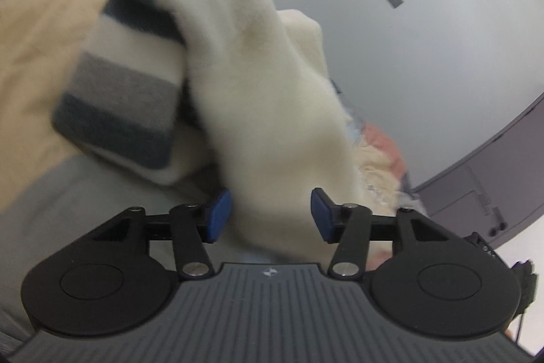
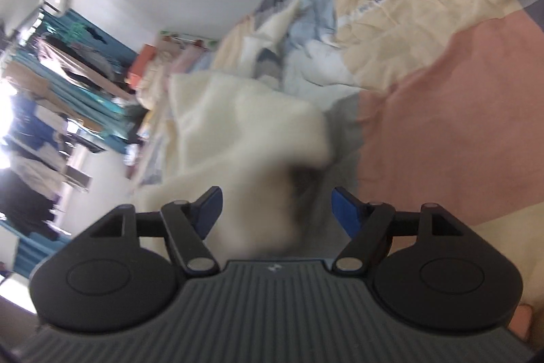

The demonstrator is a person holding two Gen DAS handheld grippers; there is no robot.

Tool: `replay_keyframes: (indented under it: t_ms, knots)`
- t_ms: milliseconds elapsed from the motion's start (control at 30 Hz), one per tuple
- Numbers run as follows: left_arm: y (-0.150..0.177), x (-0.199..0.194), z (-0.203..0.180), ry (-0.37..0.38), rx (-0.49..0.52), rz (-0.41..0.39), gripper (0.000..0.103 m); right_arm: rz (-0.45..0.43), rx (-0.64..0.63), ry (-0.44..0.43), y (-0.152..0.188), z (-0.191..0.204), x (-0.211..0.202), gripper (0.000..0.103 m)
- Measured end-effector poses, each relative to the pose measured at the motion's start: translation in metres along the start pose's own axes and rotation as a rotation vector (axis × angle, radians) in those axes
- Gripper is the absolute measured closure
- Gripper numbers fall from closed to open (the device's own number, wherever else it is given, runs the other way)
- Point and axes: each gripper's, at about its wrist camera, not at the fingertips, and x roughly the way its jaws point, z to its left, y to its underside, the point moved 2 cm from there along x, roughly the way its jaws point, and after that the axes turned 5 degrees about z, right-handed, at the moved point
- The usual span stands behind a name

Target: Fold large clothes

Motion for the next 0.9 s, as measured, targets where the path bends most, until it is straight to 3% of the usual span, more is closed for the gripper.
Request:
replay_keyframes:
  t_ms: [100,233,433,600,700,767,800,833,900]
  knots:
    - [-0.001,0.008,0.0,0.003,-0.012,0.023,0.034,0.019,0.008,-0.037,0.0,0.0,0.005,0.029]
    - [-0.001,0.022,0.007,-0.03,-0.046,0.055,0.029,0.063,0.029,-0.001,0.004,-0.004,0.021,0.029]
    - [-0.01,0.036,0.025,-0.059,-0.119,0.037,0.029,0.096,0.032,0.037,0.006,-0.009,0.042,0.029]
    - [-0.018,0.048,0.023,-0.029,-0.094,0.023,0.031,0.109,0.016,0.098,0.005,-0.014,0.064,0.03]
    - [-0.022,0.057,0.015,0.022,-0.077,0.032,0.046,0.132,0.024,0.1,0.003,-0.019,0.079,0.031]
    - [-0.021,0.065,0.013,0.043,-0.078,0.058,0.047,0.15,0.037,0.081,0.002,-0.021,0.087,0.034]
    - [-0.021,0.07,0.013,0.05,-0.082,0.082,0.049,0.156,0.031,0.078,0.001,-0.02,0.091,0.041]
    - [-0.021,0.074,0.016,0.046,-0.099,0.095,0.061,0.158,0.009,0.091,0.001,-0.018,0.095,0.047]
    - [-0.024,0.076,0.018,0.058,-0.128,0.101,0.072,0.153,-0.028,0.121,0.001,-0.015,0.099,0.057]
